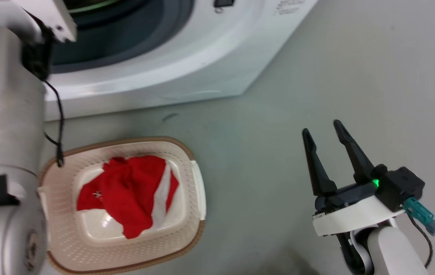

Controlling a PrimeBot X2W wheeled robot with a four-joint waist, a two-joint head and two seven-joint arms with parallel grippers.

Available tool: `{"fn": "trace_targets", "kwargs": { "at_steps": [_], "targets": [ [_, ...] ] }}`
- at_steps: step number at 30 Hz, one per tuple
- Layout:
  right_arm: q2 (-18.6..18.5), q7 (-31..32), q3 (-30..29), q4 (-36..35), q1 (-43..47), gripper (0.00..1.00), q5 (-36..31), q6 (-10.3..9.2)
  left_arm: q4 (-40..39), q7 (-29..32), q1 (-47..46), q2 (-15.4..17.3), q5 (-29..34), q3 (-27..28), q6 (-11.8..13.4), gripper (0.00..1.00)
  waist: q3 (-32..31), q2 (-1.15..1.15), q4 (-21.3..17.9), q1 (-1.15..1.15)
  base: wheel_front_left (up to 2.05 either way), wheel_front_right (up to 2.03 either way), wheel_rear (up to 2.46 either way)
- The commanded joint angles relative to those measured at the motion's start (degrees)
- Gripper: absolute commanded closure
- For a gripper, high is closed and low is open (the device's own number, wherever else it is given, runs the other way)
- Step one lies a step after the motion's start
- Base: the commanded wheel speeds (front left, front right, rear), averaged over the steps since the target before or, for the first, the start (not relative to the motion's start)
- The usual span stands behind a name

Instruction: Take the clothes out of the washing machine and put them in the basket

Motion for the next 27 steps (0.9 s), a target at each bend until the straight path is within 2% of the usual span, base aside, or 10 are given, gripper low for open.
{"fn": "trace_targets", "kwargs": {
  "at_steps": [1,10,11,13,19,20,27],
  "targets": [
    [0.04,-0.52,0.56,0.52,-1.44,0.0,0.62,-0.03,0.96,1.15,-2.05,1.21,-0.05,-0.19,0.19,0.0,4.18,0.0,-3.82,-0.01,0.0,0.0,0.0],
    [0.06,-1.35,3.51,2.35,-3.89,0.0,3.94,-0.03,4.7,10.59,-13.0,6.33,1.12,-1.74,0.35,0.0,10.41,0.0,-9.09,-0.01,0.0,0.0,0.0],
    [0.06,-1.35,4.51,1.53,-4.55,0.0,4.94,-0.03,5.56,14.94,-16.37,7.3,1.23,-2.19,0.67,0.0,12.2,0.0,-10.52,-0.01,0.0,0.0,0.0],
    [0.05,-1.35,5.27,1.04,-4.64,0.0,5.61,-0.03,5.97,17.92,-18.42,8.08,1.51,-2.57,0.56,0.0,13.17,0.0,-11.43,-0.01,0.0,0.0,0.0],
    [0.06,-1.36,7.0,0.34,-4.39,0.0,7.21,-0.03,7.47,27.55,-23.55,8.81,0.53,-2.7,0.98,0.0,15.57,0.0,-13.48,-0.01,0.0,0.0,0.0],
    [0.05,-1.37,7.67,0.15,-4.04,0.0,7.86,-0.03,8.09,32.07,-25.22,8.95,0.07,-2.61,1.69,0.0,16.22,0.0,-14.13,-0.01,0.0,0.0,0.0],
    [0.05,-1.37,8.77,-0.03,-3.98,0.0,9.23,-0.03,7.74,38.94,-26.7,9.35,0.13,-3.44,4.12,0.0,16.85,0.0,-15.04,-0.01,0.0,0.0,0.0]
  ]
}}
